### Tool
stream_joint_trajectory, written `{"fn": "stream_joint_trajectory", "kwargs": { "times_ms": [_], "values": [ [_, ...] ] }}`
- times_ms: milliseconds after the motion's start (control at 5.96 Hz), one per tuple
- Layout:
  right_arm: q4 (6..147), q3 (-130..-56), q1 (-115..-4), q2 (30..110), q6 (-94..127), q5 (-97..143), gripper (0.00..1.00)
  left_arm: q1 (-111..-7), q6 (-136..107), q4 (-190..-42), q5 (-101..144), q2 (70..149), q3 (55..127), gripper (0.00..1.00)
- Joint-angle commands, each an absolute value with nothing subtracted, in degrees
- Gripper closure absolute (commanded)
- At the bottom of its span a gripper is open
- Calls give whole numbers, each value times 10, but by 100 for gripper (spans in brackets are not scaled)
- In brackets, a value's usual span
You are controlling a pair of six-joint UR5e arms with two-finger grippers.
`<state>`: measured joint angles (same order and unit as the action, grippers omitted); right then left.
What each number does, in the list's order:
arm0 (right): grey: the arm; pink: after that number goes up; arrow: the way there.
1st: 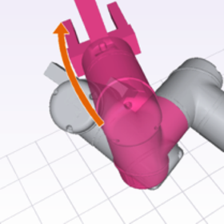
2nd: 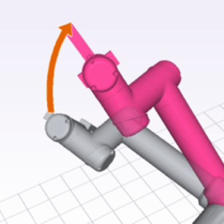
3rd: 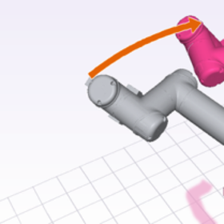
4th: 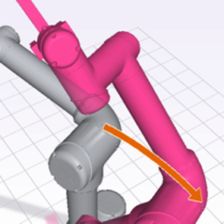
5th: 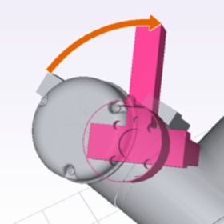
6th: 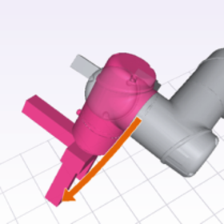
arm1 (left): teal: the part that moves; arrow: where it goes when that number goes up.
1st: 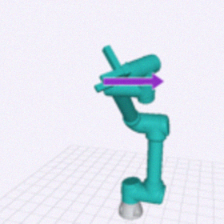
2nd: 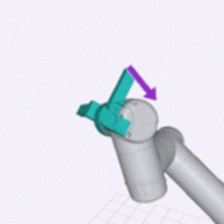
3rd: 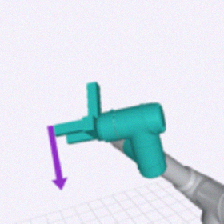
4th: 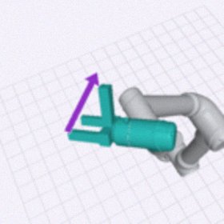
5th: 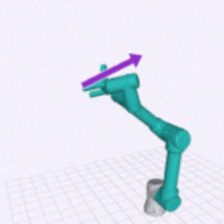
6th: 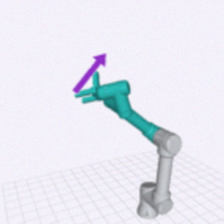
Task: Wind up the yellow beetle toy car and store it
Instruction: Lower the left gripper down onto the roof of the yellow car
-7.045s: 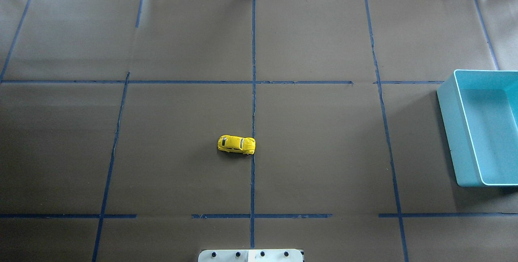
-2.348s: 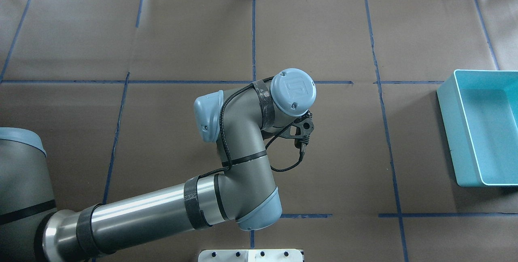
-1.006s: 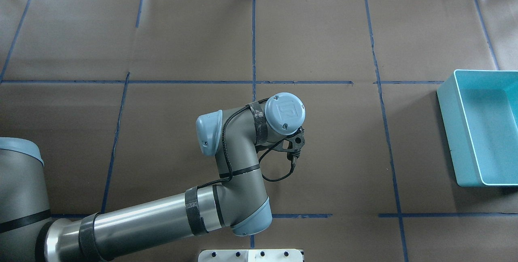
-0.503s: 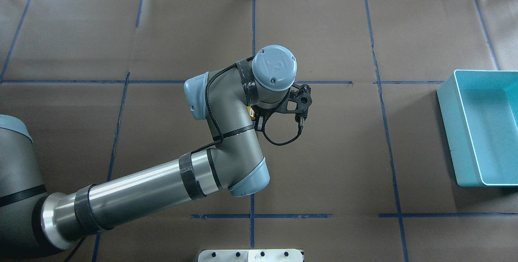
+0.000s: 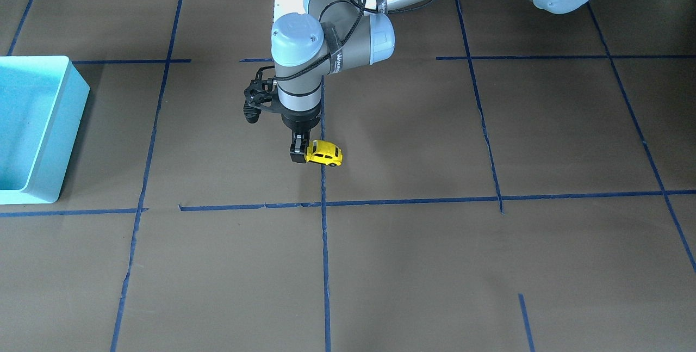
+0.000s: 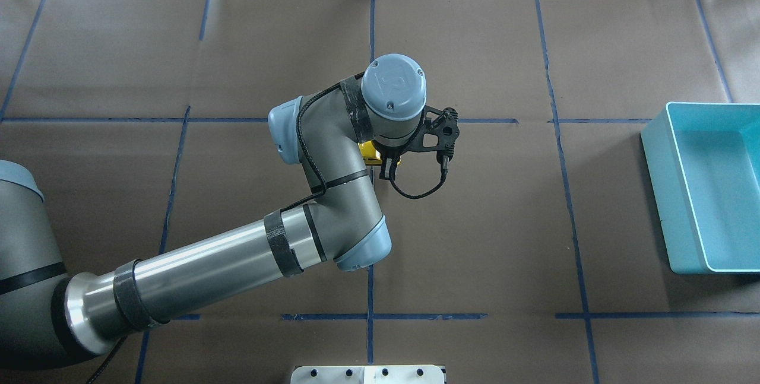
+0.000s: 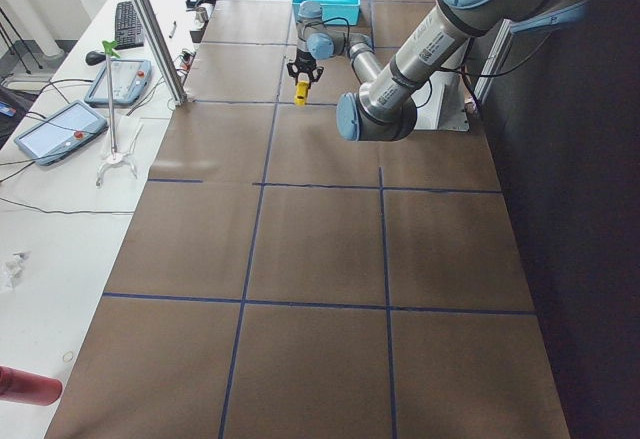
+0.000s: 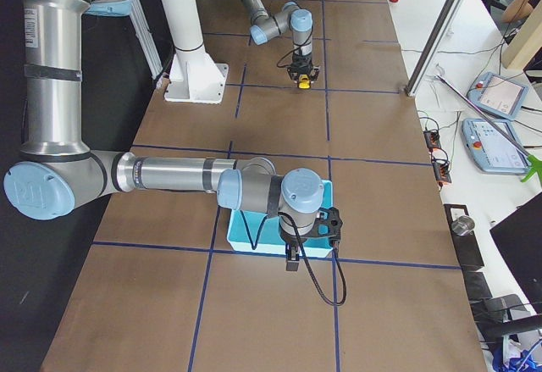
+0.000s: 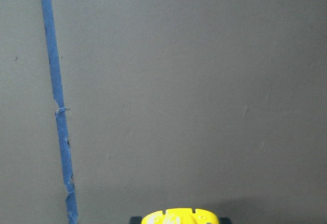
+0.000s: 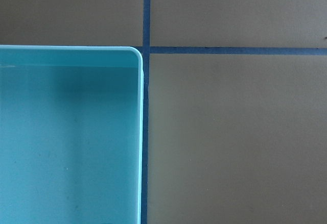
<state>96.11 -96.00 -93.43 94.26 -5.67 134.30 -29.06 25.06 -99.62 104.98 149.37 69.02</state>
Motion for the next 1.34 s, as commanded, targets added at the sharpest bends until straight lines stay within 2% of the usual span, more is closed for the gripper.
{"fn": "stream_joint_trajectory", "kwargs": {
  "times_ms": [0,1174],
  "values": [
    [961,-961,-934,942,-58,1343,0,-291,242,-1020,1073,1494,669,91],
    [961,-962,-934,940,-59,1343,0,-302,241,-1022,1120,1492,663,92]
  ]
}}
